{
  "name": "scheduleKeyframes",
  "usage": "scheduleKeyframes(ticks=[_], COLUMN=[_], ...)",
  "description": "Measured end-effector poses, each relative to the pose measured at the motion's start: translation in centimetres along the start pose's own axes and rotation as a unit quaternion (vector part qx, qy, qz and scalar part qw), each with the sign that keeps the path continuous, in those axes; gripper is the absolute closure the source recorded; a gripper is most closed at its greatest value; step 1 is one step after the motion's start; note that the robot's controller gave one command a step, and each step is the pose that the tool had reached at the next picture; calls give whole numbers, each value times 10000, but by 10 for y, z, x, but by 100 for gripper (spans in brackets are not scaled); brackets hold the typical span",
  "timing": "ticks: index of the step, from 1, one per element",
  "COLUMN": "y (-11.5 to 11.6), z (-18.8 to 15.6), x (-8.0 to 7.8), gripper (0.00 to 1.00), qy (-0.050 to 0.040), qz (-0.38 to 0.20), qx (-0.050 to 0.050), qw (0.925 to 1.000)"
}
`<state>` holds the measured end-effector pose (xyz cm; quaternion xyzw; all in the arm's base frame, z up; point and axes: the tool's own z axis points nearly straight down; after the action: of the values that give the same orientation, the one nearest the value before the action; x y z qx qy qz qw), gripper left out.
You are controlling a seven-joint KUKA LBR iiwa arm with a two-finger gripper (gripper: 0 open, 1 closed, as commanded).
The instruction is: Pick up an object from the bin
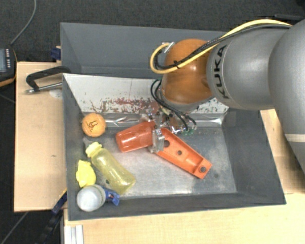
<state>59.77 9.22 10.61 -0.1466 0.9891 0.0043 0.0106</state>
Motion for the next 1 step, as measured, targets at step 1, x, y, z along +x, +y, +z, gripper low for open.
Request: scheduleKeyframes(ticks=[1], y=[-9], z=[20], x=[-3], gripper=[100], qy=[-43], qz=[-715], qx=[3], qw=[9974])
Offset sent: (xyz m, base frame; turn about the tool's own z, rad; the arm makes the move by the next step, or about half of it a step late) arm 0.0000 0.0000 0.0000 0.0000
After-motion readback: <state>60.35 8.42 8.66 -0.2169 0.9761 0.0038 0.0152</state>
